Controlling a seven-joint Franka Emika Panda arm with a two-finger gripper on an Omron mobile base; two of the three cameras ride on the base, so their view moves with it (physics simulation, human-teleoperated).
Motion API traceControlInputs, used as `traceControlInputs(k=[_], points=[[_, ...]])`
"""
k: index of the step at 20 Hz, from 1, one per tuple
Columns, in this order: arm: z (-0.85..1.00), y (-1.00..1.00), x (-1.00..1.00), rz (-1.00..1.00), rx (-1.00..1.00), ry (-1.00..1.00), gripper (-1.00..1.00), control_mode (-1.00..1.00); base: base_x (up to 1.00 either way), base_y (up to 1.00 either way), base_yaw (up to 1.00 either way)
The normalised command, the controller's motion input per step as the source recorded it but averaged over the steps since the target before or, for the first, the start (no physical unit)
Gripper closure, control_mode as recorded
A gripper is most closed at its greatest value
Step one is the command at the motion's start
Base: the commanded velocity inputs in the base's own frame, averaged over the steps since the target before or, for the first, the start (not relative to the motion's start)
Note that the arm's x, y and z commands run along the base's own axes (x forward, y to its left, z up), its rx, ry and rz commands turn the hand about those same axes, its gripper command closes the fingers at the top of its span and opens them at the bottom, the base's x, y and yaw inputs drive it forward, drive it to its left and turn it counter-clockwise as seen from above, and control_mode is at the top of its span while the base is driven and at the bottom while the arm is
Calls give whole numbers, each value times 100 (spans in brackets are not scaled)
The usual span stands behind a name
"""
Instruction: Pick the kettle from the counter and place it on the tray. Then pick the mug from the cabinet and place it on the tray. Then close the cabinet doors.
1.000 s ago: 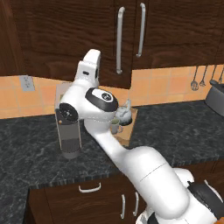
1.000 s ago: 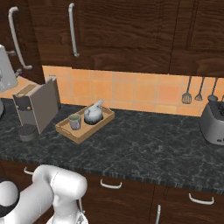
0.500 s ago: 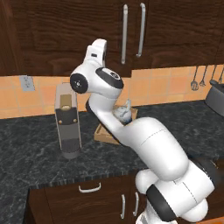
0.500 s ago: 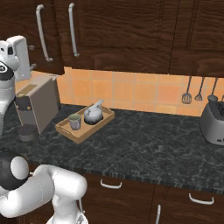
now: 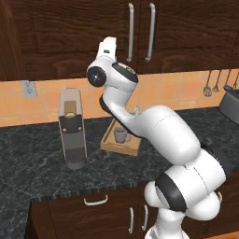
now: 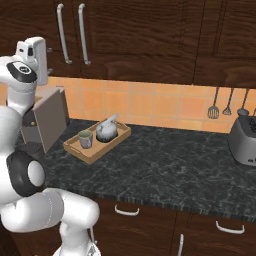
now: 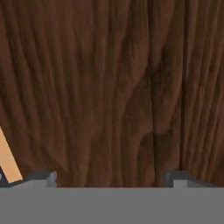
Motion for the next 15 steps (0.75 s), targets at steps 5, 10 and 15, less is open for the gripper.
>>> traceControlInputs(k=[5, 10, 15], points=[[-14, -19, 47, 5, 0, 0, -100, -100, 0, 0, 0], [-17, -13, 36, 5, 0, 0, -100, -100, 0, 0, 0], [-15, -8, 25, 4, -3, 0, -100, -100, 0, 0, 0]])
